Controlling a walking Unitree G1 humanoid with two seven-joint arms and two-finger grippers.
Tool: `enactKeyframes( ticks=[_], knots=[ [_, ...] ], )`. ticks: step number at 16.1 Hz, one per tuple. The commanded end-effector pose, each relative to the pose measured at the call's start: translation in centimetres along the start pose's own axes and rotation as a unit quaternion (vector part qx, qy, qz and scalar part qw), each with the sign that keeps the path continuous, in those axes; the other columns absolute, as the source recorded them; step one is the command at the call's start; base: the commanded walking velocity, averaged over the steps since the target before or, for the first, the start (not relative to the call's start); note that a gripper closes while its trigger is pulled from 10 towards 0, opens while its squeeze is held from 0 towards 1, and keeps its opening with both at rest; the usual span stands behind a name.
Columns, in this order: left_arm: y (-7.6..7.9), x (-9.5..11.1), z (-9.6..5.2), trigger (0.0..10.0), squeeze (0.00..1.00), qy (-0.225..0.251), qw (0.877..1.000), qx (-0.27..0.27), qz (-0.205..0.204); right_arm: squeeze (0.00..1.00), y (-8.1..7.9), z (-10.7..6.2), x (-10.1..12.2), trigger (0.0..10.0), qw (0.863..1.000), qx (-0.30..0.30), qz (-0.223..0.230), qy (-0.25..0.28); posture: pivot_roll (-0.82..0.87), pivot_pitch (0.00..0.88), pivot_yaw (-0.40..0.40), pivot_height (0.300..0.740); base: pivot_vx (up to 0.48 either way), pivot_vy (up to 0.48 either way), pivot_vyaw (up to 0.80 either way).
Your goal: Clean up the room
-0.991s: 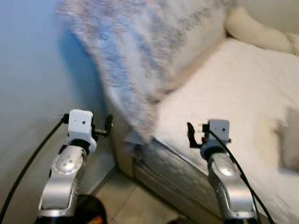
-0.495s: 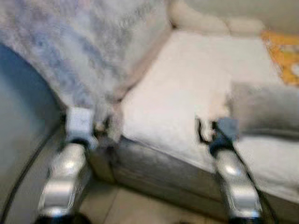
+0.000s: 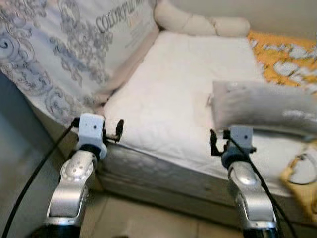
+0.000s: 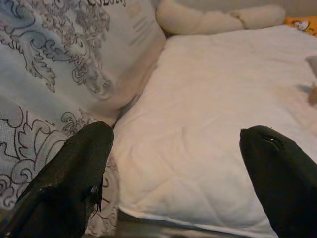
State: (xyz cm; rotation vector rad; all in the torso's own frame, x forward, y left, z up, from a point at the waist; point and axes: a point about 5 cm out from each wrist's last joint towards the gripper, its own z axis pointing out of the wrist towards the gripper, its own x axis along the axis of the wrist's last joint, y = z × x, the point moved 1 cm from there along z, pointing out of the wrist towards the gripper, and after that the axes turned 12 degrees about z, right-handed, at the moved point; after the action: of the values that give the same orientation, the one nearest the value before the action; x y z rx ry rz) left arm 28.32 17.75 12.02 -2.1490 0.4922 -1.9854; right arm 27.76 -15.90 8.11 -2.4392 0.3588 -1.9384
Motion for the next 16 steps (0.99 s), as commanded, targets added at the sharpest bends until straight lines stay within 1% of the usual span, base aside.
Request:
enactKeyframes(
  ticks=[1,2,4,5,7,10,16],
  knots=[
    [-0.4,0.1,0.0,10.0,0.00,0.002,1.000,0.004,0.003,0.00,-0.6,0.0,0.0,10.0,1.000,0.008,-0.004,-0.004,0.07,0.000,0.023,0.740,0.000,0.000,0.00],
    [-0.3,0.1,0.0,10.0,0.00,0.001,1.000,0.001,0.000,0.00,-0.7,0.0,0.0,10.0,1.000,0.009,-0.009,-0.004,0.07,0.000,0.023,0.740,0.000,0.000,0.00],
    [-0.5,-0.2,-0.1,10.0,0.00,-0.002,1.000,0.009,-0.012,0.00,-0.7,0.0,-0.1,10.0,1.000,0.012,-0.016,-0.006,0.07,0.000,0.022,0.740,0.000,0.000,-0.76],
    [-0.6,-0.3,-0.1,10.0,0.00,-0.004,1.000,0.006,-0.003,0.00,-0.7,0.1,0.0,10.0,1.000,0.010,-0.021,-0.003,0.07,0.000,0.022,0.740,0.307,0.000,-0.76],
    [-0.5,-0.3,0.0,10.0,0.00,-0.003,1.000,0.004,-0.004,0.00,-0.6,0.2,0.3,10.0,1.000,0.007,-0.023,0.002,0.07,0.000,0.024,0.740,0.328,0.000,-0.63],
    [-0.3,-0.1,0.1,10.0,0.00,0.002,1.000,-0.003,-0.005,0.00,-0.5,0.4,0.6,10.0,1.000,0.005,-0.025,0.009,0.07,0.000,0.025,0.740,0.371,0.000,0.00],
    [-0.2,-0.3,0.2,10.0,0.00,0.001,1.000,0.001,-0.006,0.00,-0.4,0.7,1.0,10.0,0.999,0.005,-0.034,0.019,0.07,0.000,0.022,0.740,0.382,0.000,0.00]
  ],
)
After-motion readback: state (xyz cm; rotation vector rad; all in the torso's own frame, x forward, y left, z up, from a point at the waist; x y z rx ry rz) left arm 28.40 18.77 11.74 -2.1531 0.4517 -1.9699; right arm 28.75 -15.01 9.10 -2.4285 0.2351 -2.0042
